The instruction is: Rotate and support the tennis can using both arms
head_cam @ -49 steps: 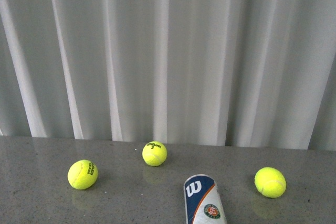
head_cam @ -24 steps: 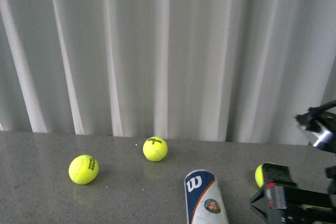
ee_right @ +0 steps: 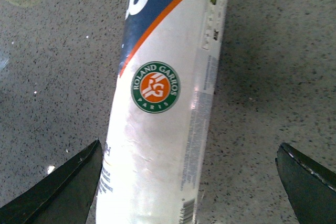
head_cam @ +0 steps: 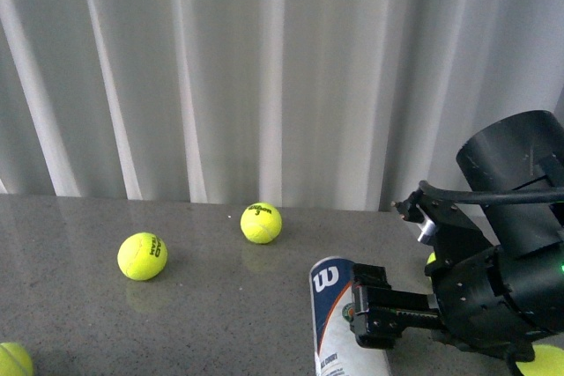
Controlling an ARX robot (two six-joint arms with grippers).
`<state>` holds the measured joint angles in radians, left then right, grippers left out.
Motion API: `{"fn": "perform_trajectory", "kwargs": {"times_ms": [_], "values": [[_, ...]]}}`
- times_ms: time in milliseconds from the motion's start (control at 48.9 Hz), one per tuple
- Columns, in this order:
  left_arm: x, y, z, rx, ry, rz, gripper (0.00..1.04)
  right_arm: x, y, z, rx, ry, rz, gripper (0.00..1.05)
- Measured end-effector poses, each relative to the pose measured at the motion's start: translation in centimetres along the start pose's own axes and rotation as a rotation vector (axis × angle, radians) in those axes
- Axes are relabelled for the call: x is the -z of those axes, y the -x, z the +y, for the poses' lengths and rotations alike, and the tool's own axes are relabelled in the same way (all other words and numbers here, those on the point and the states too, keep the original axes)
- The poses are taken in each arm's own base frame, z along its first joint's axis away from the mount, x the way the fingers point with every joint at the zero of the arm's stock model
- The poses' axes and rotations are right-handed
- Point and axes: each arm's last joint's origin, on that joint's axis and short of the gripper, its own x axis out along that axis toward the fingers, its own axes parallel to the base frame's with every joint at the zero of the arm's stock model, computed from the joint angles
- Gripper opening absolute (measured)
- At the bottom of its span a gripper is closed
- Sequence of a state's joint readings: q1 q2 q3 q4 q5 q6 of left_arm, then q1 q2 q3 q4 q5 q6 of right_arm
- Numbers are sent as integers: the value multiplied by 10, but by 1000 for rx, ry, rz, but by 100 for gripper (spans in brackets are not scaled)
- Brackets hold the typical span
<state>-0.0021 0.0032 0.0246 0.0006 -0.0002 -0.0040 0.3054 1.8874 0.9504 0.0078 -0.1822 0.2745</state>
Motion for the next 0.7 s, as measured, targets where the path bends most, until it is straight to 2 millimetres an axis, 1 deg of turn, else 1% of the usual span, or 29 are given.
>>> {"fn": "perform_trajectory", "kwargs": {"times_ms": [123,205,348,471,594,635,696], "values": [[0,0,0,0,0,0,98,-2,-10,9,-16,9,15,98],[0,0,0,0,0,0,98,-5,-21,12,-10,8,23,98],[0,0,0,0,0,0,98,-6,-36,11,15,-1,42,98],[0,0,0,0,0,0,98,-6,-56,7,38,-6,70,98],[0,0,0,0,0,0,98,-7,-71,5,56,-2,86,98],[0,0,0,0,0,0,98,-8,-73,5,56,3,89,95],[0,0,0,0,0,0,98,-9,-74,6,55,15,88,84]]}}
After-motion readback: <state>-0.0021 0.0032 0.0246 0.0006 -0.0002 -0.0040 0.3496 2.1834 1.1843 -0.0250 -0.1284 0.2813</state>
